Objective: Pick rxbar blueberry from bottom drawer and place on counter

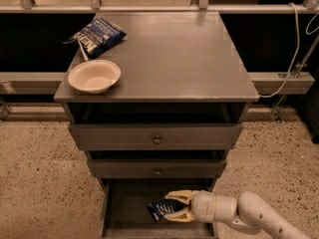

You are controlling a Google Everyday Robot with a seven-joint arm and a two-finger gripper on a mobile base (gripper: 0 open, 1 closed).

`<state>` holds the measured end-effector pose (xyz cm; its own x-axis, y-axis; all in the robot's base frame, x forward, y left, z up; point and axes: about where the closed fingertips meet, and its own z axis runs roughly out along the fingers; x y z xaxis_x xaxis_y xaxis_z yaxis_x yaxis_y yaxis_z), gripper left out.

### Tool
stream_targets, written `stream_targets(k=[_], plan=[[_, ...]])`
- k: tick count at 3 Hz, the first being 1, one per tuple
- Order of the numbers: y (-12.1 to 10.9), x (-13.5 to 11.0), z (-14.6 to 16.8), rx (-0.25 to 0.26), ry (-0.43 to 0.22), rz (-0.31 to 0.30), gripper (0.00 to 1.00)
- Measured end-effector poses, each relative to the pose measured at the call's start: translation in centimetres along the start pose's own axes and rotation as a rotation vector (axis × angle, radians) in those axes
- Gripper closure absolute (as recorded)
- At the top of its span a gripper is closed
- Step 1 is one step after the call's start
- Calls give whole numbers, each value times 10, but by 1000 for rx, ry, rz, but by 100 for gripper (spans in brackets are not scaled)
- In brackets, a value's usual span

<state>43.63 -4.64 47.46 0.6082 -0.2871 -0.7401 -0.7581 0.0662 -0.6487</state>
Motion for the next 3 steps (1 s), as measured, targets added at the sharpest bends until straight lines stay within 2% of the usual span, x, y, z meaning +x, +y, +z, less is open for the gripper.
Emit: stream_targets(k=[1, 2, 3], plan=[[-29, -75, -12, -13, 30, -148, 100], [-93, -185, -30, -60, 35, -285, 100], [-168, -264, -60, -113, 44, -276, 100]])
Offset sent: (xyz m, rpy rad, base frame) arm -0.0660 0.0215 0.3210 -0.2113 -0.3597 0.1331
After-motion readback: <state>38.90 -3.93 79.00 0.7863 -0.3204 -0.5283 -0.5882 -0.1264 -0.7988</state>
